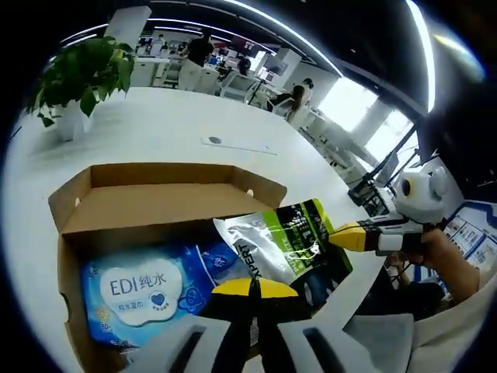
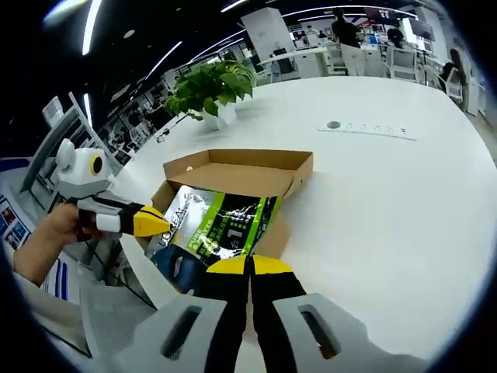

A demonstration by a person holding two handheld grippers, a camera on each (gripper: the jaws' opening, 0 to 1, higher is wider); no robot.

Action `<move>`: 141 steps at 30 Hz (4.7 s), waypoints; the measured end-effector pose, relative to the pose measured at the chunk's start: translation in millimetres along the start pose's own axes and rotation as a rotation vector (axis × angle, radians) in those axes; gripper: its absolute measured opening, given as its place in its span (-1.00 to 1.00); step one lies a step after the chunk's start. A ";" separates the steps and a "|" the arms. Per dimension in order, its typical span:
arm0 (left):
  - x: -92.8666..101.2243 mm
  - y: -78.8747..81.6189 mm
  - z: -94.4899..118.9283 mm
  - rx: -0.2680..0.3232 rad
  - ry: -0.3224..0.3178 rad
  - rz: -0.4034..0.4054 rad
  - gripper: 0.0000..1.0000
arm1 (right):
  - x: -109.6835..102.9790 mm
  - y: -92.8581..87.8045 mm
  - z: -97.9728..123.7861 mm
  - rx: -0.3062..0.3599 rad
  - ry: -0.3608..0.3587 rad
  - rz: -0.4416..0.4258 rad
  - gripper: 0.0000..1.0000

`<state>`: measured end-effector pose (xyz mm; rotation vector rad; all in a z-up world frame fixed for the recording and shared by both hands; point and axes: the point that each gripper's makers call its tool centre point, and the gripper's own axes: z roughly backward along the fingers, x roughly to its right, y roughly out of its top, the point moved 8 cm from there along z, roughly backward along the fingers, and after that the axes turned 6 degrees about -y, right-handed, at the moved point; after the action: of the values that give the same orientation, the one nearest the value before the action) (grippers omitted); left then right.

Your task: Operate the shoe box by opening the lid, removing the specified soft item, and placing it in the target area until the item is outside and the box remains undamaged.

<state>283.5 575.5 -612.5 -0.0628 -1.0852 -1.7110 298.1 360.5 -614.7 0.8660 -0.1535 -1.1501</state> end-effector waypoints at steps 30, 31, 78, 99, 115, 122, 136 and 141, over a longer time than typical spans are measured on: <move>34.4 12.7 -62.6 -0.069 -0.074 -0.051 -1.00 | 60.2 -9.5 29.2 -0.010 -0.089 -0.061 -1.00; 36.3 13.5 -65.4 -0.072 -0.078 -0.055 -1.00 | 63.0 -9.6 30.2 -0.012 -0.093 -0.062 -1.00; 54.7 34.5 -176.1 -0.300 -0.026 -0.165 -1.00 | 157.6 -13.8 1.4 -0.062 -0.202 -0.107 -1.00; 53.6 27.5 -203.5 -0.473 0.049 -0.512 -1.00 | 169.7 -28.0 -20.4 -0.056 -0.219 -0.128 -1.00; 48.9 20.3 -215.2 -0.554 0.095 -0.764 -0.98 | 169.6 -34.4 -32.2 -0.055 -0.227 -0.118 -1.00; 47.3 17.4 -216.0 -0.583 0.107 -0.838 -0.96 | 169.3 -39.3 -36.5 -0.060 -0.233 -0.101 -1.00; 46.9 16.5 -212.6 -0.617 0.143 -0.965 -0.87 | 172.6 -37.1 -36.8 -0.044 -0.261 -0.045 -0.95; 48.3 16.1 -207.7 -0.629 0.165 -1.043 -0.82 | 174.2 -38.6 -35.8 -0.047 -0.265 -0.050 -0.95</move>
<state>366.9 398.6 -699.1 0.2949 -0.3882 -2.8828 364.5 227.0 -719.0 0.6769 -0.3221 -1.3075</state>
